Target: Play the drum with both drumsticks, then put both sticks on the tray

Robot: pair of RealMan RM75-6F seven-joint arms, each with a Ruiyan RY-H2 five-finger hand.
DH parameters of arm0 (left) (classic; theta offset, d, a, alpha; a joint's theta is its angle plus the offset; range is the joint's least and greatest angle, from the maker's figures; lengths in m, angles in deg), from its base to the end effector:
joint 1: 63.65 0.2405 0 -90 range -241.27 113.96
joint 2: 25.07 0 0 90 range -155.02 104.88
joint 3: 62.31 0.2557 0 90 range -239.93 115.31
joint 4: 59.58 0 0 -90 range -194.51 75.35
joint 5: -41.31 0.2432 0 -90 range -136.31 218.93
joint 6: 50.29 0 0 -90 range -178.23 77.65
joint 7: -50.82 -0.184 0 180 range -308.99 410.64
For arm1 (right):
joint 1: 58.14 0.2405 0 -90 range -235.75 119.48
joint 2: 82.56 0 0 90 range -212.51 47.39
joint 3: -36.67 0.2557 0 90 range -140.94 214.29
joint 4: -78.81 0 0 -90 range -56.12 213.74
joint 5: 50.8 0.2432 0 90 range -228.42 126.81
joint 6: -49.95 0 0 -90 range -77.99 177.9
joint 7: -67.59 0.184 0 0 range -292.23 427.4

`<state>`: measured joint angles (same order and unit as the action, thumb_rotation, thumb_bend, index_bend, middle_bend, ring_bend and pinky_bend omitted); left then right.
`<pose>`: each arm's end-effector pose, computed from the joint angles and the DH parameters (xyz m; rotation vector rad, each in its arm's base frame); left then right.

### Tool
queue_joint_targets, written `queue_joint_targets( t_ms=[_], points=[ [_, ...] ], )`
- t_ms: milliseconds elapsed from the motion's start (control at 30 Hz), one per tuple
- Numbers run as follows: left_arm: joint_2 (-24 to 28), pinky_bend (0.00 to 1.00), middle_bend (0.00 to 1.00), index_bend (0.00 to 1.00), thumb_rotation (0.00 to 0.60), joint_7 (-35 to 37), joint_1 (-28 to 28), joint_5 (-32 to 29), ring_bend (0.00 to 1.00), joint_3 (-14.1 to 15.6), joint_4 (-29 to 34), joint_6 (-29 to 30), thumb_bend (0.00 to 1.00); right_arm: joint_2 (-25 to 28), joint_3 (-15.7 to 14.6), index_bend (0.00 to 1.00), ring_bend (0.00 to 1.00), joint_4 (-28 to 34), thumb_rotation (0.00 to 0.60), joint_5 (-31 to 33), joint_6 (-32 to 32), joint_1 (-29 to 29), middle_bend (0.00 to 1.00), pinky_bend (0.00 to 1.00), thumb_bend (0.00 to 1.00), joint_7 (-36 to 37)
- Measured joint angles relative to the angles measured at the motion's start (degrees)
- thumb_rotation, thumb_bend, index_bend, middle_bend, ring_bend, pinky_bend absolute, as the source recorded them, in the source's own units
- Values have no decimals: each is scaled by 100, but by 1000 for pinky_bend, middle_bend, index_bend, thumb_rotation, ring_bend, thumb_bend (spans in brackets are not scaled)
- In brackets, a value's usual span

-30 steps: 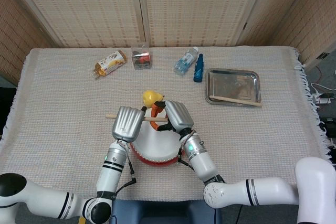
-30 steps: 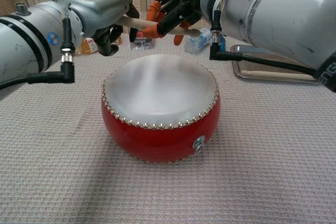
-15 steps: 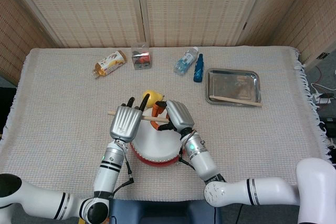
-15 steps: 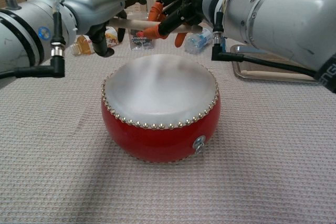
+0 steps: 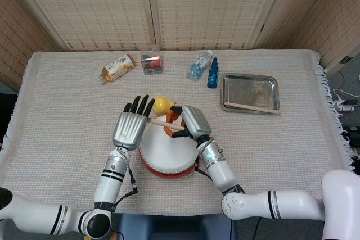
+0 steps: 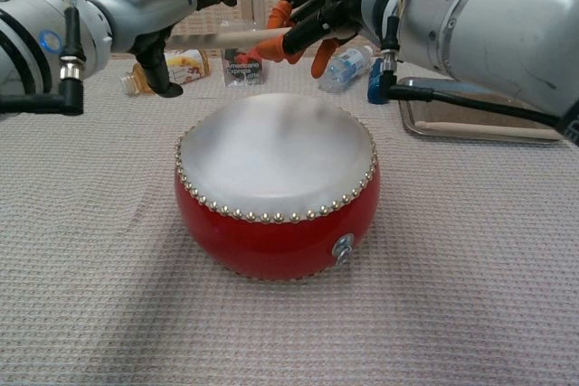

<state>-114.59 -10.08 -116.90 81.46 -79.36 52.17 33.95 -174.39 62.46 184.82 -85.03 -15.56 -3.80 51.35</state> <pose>-0.0143 0.3522 -0.0044 -1.6717 -0.7038 -0.8421 0.0208 -0.3742 -0.0389 1.5227 -1.5853 1.3452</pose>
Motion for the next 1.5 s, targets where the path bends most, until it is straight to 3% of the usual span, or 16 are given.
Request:
queue_joint_targets(
  t_ms=[533, 867, 1067, 1200, 1500],
  points=[
    [644, 190, 0, 0, 600, 869, 410, -92, 0, -16, -40, -196, 238, 958, -242, 939, 425, 550, 600, -114, 108, -512, 541, 580, 665, 132],
    [1000, 190, 0, 0, 600, 1416, 757, 184, 0, 145, -123, -264, 239, 1968, -330, 942, 425, 889, 600, -324, 194, -1111, 543, 580, 669, 583],
    [1131, 189, 0, 0, 600, 1607, 926, 461, 0, 300, -111, -234, 240, 2257, -359, 942, 425, 783, 600, -431, 326, -1337, 543, 580, 671, 900],
    [1196, 189, 0, 0, 600, 1709, 1047, 694, 0, 424, -98, -192, 240, 2304, -412, 943, 425, 476, 600, -436, 439, -1399, 543, 580, 671, 1013],
    [1322, 187, 0, 0, 600, 1939, 1349, 1172, 0, 644, -117, -120, 239, 2061, -560, 942, 426, -1185, 600, -473, 1143, -1370, 543, 580, 676, 1397]
  ],
)
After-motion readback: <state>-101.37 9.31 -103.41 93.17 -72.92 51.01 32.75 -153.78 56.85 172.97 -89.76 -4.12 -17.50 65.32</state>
